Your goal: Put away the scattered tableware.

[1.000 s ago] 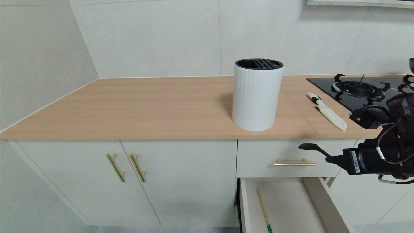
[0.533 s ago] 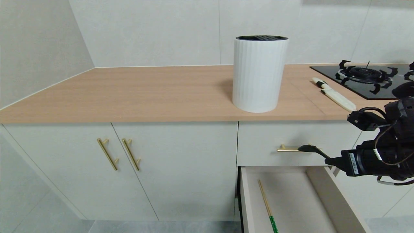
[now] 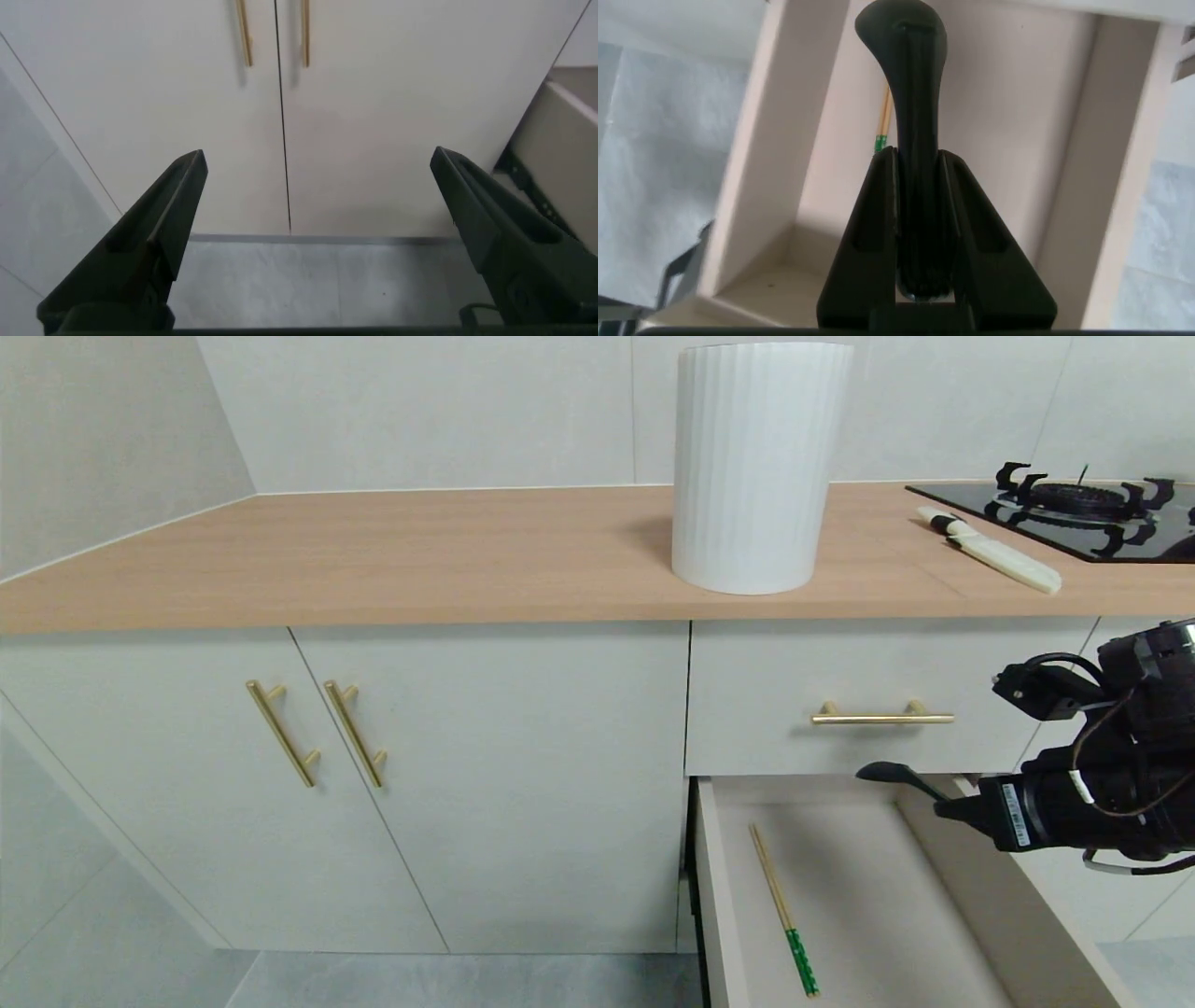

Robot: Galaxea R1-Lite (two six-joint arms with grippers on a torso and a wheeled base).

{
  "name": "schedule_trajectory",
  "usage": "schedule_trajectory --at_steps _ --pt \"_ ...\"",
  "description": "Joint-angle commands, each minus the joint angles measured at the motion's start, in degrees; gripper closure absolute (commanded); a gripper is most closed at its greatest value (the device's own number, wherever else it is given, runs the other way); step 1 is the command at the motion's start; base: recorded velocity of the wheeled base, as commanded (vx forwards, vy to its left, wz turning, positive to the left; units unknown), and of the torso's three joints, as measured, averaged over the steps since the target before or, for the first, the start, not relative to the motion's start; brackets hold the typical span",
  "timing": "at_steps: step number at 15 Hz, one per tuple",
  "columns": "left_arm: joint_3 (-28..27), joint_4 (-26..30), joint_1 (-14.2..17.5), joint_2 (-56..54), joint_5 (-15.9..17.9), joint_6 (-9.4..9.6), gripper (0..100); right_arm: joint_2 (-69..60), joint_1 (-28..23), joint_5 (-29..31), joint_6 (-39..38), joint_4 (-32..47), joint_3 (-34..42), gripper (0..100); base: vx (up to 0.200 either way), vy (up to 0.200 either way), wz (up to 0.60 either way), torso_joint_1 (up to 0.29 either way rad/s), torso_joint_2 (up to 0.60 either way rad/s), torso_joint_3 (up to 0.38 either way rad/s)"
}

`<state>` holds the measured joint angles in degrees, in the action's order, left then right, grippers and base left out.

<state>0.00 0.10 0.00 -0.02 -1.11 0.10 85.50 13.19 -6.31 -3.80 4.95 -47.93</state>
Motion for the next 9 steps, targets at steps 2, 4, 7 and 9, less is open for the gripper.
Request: schedule_trajectory --at_steps 2,4,7,9 --pt "0.0 0.0 0.0 0.0 0.0 -0.01 0 0.2 0.0 -0.1 0.0 0.0 0.2 100 0.0 0.0 0.0 -0.027 0.09 0.071" --pt "0.0 0.0 0.0 0.0 0.0 -0.01 0 0.3 0.0 -0.1 0.1 0.0 0.3 100 0.0 0.0 0.0 0.0 0.0 0.0" --pt "0.0 0.0 0.0 0.0 0.0 -0.01 0 1.7 1.4 0.1 0.7 0.0 0.8 100 0.0 0.0 0.0 0.0 0.0 0.0" --pt "0.0 0.0 0.0 0.0 0.0 -0.01 0 4.2 2.0 1.6 2.0 0.0 1.4 100 0.0 0.0 0.0 0.0 0.0 0.0"
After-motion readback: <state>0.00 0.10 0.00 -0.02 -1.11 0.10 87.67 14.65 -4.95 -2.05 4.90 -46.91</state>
